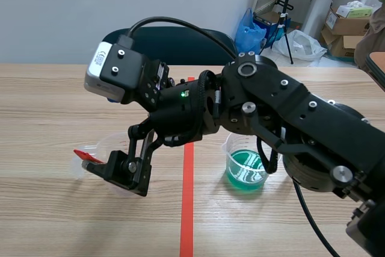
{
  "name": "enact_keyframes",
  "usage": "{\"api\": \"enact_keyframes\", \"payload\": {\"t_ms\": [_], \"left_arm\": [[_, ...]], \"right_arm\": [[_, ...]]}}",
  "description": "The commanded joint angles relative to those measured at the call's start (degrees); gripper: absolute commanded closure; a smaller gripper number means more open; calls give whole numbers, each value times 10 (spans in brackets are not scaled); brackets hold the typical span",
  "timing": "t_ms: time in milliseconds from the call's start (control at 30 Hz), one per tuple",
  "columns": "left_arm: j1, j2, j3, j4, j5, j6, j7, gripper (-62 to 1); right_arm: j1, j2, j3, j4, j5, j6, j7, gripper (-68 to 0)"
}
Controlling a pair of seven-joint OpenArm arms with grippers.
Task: Do the redox reaction experiment
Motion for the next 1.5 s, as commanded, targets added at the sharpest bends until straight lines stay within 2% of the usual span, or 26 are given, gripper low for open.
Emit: {"api": "enact_keyframes", "payload": {"t_ms": [0,233,367,467,600,667,733,967,1167,1267,1467], "left_arm": [[1,3,-3,4,-6,1,-12,-615],[1,3,-3,4,-6,1,-12,-615],[1,3,-3,4,-14,1,-12,-615],[1,11,-3,4,-18,1,-12,-615],[1,30,1,7,-19,1,-12,-615],[1,36,10,15,-19,1,-12,-615],[1,43,19,24,-19,2,-12,-615],[1,56,56,78,-20,9,-6,-615],[1,100,87,136,-18,82,28,-615],[-7,121,97,151,-12,83,40,-615],[-53,154,99,170,-6,91,106,-615]], "right_arm": [[-4,0,1,6,7,4,9,-679],[-51,11,2,21,7,4,19,-679],[-82,36,11,61,7,4,60,-679],[-118,57,37,109,7,3,62,-679],[-179,80,94,174,7,-24,62,-679],[-210,87,130,207,9,-26,62,-679],[-243,92,168,239,11,-29,62,-679],[-365,97,290,334,15,-65,62,-679],[-475,97,377,405,52,-80,62,-679],[-516,97,410,433,81,-95,62,-679],[-584,97,475,465,100,-139,76,-679]]}}
